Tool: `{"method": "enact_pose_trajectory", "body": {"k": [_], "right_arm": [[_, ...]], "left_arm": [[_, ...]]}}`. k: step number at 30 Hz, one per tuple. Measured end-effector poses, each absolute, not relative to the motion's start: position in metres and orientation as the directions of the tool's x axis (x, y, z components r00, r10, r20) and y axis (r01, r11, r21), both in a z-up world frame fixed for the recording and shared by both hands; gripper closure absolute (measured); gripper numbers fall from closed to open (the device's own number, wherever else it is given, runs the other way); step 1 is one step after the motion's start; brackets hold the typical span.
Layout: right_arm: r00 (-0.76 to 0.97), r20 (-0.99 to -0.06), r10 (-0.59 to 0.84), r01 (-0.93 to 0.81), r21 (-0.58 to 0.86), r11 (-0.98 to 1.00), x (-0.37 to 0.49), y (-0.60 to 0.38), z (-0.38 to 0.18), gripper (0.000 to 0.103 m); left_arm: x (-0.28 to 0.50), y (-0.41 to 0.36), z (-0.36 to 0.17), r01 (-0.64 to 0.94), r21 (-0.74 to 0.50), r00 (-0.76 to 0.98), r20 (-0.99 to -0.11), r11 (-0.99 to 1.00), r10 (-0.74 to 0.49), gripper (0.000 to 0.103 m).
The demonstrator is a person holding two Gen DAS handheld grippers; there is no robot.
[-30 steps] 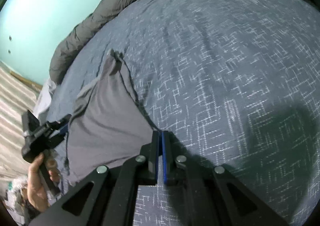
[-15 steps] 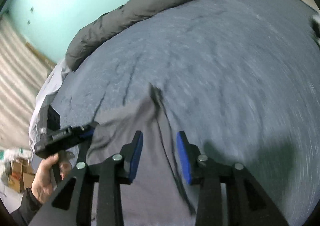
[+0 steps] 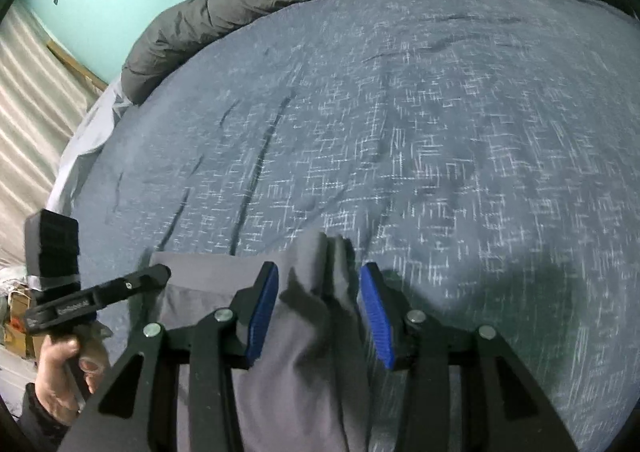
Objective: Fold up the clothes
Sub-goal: 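Grasp the folded garment edge with both grippers, then lift the folded garment with both grippers and carry it toward the clothes stack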
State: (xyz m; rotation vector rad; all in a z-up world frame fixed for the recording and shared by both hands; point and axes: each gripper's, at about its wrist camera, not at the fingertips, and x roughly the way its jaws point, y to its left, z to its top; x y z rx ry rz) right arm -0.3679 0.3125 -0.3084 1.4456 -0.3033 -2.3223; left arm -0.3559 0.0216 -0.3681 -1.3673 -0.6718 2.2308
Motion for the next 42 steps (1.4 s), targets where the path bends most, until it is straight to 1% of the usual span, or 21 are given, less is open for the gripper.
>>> {"method": "enact_pose_trajectory", "body": {"k": [3, 7, 8, 10, 11, 12, 15, 16, 17, 18, 19, 20, 21, 22, 24, 25, 29, 33, 42], "right_arm": [[-0.389, -0.840, -0.379, 0.212, 0.319, -0.924, -0.373, 0.311, -0.313, 0.060], [-0.368, -0.818, -0.442, 0.203, 0.393, -0.897, -0.376, 0.320, -0.316, 0.060], [-0.362, -0.817, -0.450, 0.210, 0.399, -0.893, -0.377, 0.320, -0.316, 0.060], [-0.350, -0.819, -0.455, 0.230, 0.396, -0.889, -0.378, 0.317, -0.316, 0.060], [-0.346, -0.820, -0.455, 0.236, 0.393, -0.889, -0.379, 0.315, -0.316, 0.060], [-0.344, -0.822, -0.454, 0.240, 0.390, -0.889, -0.380, 0.314, -0.316, 0.060], [-0.337, -0.833, -0.439, 0.253, 0.369, -0.894, -0.381, 0.309, -0.319, 0.060], [-0.339, -0.834, -0.436, 0.256, 0.364, -0.896, -0.381, 0.309, -0.320, 0.061], [-0.342, -0.836, -0.430, 0.259, 0.356, -0.898, -0.379, 0.309, -0.319, 0.069], [-0.344, -0.838, -0.423, 0.262, 0.347, -0.901, -0.378, 0.309, -0.319, 0.074], [-0.343, -0.837, -0.425, 0.271, 0.345, -0.899, -0.375, 0.310, -0.319, 0.083], [-0.342, -0.836, -0.428, 0.279, 0.345, -0.896, -0.374, 0.309, -0.318, 0.088], [-0.343, -0.836, -0.428, 0.289, 0.340, -0.895, -0.371, 0.307, -0.318, 0.090], [-0.343, -0.836, -0.428, 0.300, 0.334, -0.893, -0.368, 0.306, -0.318, 0.096], [-0.353, -0.832, -0.427, 0.322, 0.321, -0.891, -0.362, 0.301, -0.314, 0.097], [-0.362, -0.825, -0.435, 0.329, 0.323, -0.887, -0.359, 0.301, -0.310, 0.097], [-0.409, -0.784, -0.467, 0.356, 0.334, -0.873, -0.350, 0.302, -0.290, 0.098], [-0.473, -0.730, -0.493, 0.390, 0.328, -0.860, -0.335, 0.308, -0.257, 0.098], [-0.597, -0.565, -0.570, 0.483, 0.315, -0.817, -0.289, 0.325, -0.160, 0.098]], "left_arm": [[-0.360, 0.024, -0.374, -0.110, -0.590, -0.398, -0.711, -0.800, 0.579, 0.089], [-0.357, 0.020, -0.376, -0.099, -0.606, -0.386, -0.708, -0.790, 0.591, 0.087], [-0.356, 0.019, -0.376, -0.100, -0.611, -0.393, -0.701, -0.786, 0.595, 0.086], [-0.356, 0.017, -0.377, -0.096, -0.626, -0.392, -0.691, -0.774, 0.607, 0.078], [-0.356, 0.017, -0.377, -0.092, -0.634, -0.390, -0.687, -0.768, 0.614, 0.077], [-0.357, 0.018, -0.378, -0.094, -0.634, -0.388, -0.686, -0.767, 0.615, 0.075], [-0.360, 0.024, -0.381, -0.098, -0.626, -0.381, -0.694, -0.773, 0.611, 0.075], [-0.360, 0.025, -0.382, -0.100, -0.624, -0.375, -0.697, -0.775, 0.610, 0.075], [-0.360, 0.026, -0.382, -0.101, -0.623, -0.377, -0.698, -0.776, 0.609, 0.075], [-0.359, 0.027, -0.382, -0.102, -0.622, -0.378, -0.698, -0.777, 0.608, 0.077], [-0.359, 0.028, -0.382, -0.104, -0.620, -0.379, -0.698, -0.777, 0.608, 0.077], [-0.357, 0.029, -0.381, -0.108, -0.617, -0.385, -0.697, -0.780, 0.605, 0.077], [-0.357, 0.031, -0.379, -0.116, -0.614, -0.387, -0.696, -0.781, 0.605, 0.080], [-0.356, 0.032, -0.377, -0.121, -0.611, -0.390, -0.695, -0.782, 0.603, 0.084], [-0.355, 0.034, -0.373, -0.133, -0.605, -0.396, -0.694, -0.785, 0.601, 0.090], [-0.354, 0.036, -0.369, -0.140, -0.599, -0.401, -0.694, -0.788, 0.598, 0.091], [-0.345, 0.039, -0.347, -0.173, -0.588, -0.427, -0.679, -0.790, 0.598, 0.092], [-0.334, 0.037, -0.316, -0.193, -0.585, -0.463, -0.654, -0.788, 0.598, 0.092], [-0.288, 0.040, -0.210, -0.303, -0.525, -0.560, -0.577, -0.795, 0.594, 0.092]]}}
